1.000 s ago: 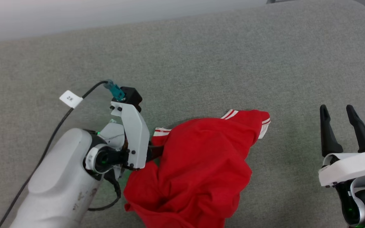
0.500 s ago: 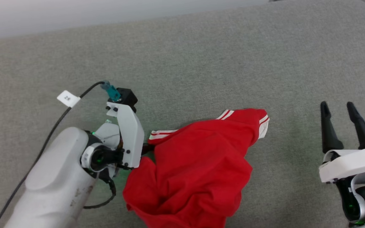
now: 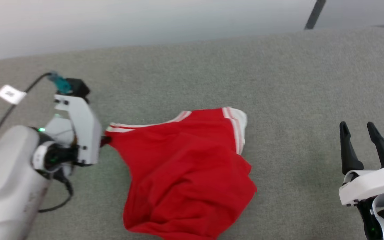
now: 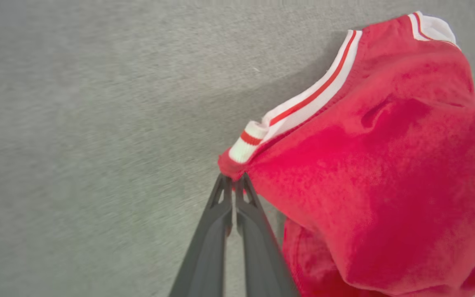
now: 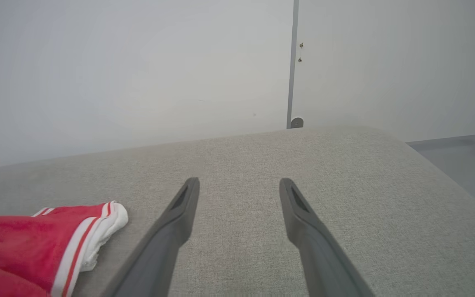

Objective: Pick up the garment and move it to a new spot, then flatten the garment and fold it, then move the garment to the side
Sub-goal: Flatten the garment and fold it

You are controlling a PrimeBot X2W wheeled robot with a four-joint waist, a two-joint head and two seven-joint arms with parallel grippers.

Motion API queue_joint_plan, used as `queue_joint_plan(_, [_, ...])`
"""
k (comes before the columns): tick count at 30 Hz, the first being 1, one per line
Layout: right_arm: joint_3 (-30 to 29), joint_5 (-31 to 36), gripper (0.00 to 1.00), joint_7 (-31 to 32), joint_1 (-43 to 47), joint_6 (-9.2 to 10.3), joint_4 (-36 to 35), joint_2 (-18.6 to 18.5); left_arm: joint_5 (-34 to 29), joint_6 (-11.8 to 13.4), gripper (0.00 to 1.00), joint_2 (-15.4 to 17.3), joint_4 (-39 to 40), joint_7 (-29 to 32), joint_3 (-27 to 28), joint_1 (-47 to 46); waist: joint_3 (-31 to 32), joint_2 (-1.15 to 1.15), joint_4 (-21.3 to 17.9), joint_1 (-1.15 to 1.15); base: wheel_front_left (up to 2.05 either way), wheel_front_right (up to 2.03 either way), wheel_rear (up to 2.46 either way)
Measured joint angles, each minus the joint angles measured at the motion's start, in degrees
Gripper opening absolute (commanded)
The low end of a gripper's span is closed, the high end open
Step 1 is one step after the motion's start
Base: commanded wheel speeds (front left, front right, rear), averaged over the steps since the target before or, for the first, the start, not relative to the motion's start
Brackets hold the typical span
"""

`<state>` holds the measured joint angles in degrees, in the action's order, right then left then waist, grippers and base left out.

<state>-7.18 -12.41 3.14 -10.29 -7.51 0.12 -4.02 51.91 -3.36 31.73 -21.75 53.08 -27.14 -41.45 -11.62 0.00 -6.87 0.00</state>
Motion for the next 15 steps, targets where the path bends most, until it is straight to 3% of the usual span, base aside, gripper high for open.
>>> queue_joint_plan(9, [0.12, 0.21, 1.0, 1.44, 2.47, 0.0, -0.62, -0.19, -1.7, 0.76, 0.0, 6.16, -1.69, -2.42, 2.11, 1.87, 4.3, 0.0, 1.86, 0.0, 0.0, 0.0, 0.0])
queue_joint_plan(15, [0.02, 0.04, 1.0, 2.0, 3.79, 0.0, -1.34, -0.14, -1.04, 0.84, 0.0, 6.2, -3.15, -5.42, 2.99, 4.87, 6.14, 0.0, 2.47, 0.0, 0.0, 0.0, 0.0])
